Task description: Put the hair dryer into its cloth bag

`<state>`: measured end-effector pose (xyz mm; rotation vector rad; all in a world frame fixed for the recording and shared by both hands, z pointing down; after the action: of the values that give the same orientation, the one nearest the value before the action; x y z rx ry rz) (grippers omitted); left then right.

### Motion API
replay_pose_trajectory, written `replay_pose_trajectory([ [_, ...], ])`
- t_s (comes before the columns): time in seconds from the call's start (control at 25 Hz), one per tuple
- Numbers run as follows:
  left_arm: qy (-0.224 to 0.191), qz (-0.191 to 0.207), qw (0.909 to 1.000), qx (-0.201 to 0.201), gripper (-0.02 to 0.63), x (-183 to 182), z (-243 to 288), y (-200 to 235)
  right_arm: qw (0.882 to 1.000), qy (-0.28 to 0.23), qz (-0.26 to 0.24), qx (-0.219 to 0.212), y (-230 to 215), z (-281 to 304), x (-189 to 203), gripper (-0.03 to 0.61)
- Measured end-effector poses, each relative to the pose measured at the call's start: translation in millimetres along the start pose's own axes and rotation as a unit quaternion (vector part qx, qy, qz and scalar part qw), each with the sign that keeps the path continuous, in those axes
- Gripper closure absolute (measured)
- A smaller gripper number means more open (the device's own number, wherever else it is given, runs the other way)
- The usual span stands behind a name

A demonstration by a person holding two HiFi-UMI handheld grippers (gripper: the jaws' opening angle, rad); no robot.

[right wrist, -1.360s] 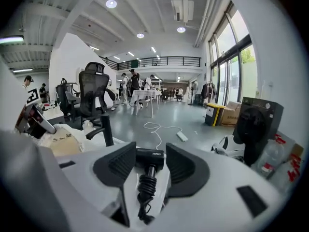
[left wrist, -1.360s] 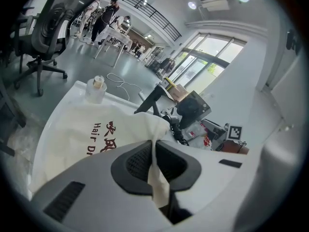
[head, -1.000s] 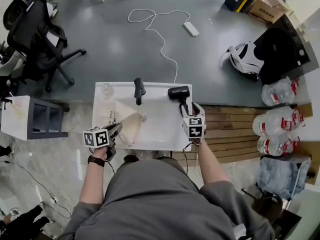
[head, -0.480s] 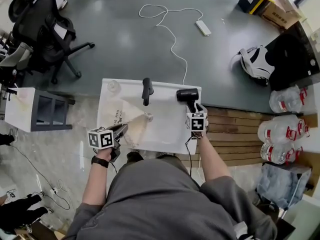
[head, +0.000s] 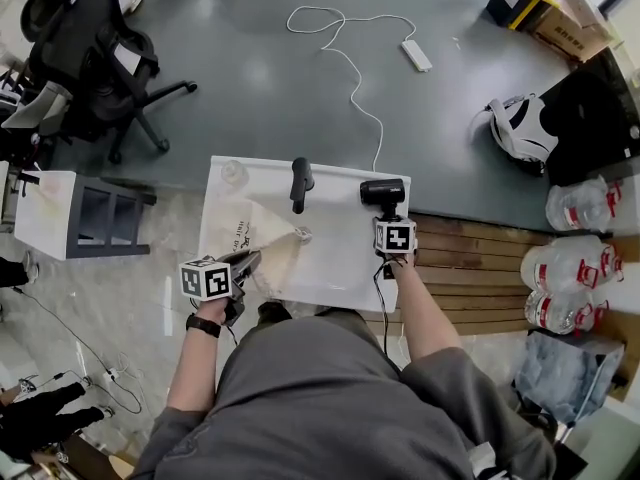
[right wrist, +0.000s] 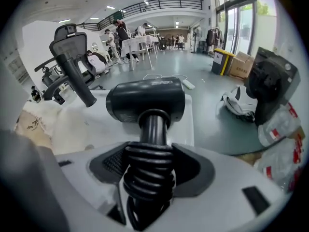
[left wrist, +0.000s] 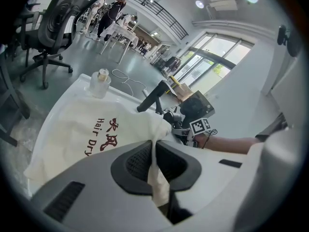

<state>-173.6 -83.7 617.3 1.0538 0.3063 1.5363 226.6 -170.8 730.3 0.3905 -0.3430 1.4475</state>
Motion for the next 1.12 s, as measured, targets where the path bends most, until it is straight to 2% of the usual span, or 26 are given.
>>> replay_pose_trajectory([
  [0.16, 0.001, -0.002, 1.0, -0.002, 0.595, -0.1, 0.1, 0.1, 1.0, -0.012, -0.002, 0.011, -1.0, 0.5, 1.7, 0.33],
  [0.52, 0.002, -0.001, 1.0, 0.005, 0.595, 0.0, -0.2, 0.2, 1.0, -0.011, -0.015, -0.004, -2.3, -8.1, 7.3, 0.331],
  [1.0, 0.003, 0.006, 1.0, 0.002, 0.595, -3.3, 11.5, 1.1, 0.994, -0.024, -0.097, -0.051, 29.1, -56.3, 27.3, 0.331],
  [1.12, 0.0, 0.005, 0.9998, 0.019, 0.595, -6.0, 16.4, -1.2, 0.991, -0.026, -0.113, -0.07, 47.7, -65.8, 37.8, 0.331],
])
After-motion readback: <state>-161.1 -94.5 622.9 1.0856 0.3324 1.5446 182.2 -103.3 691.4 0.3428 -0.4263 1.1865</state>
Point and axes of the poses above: the fingertips, and each gripper's own axes: z forward along the fingers, y to its left, x out of its underside, the point moved 8 cm from there along -z, backward along the fingers, and after that the axes turned 8 degrees about x, right-handed, at the moved point
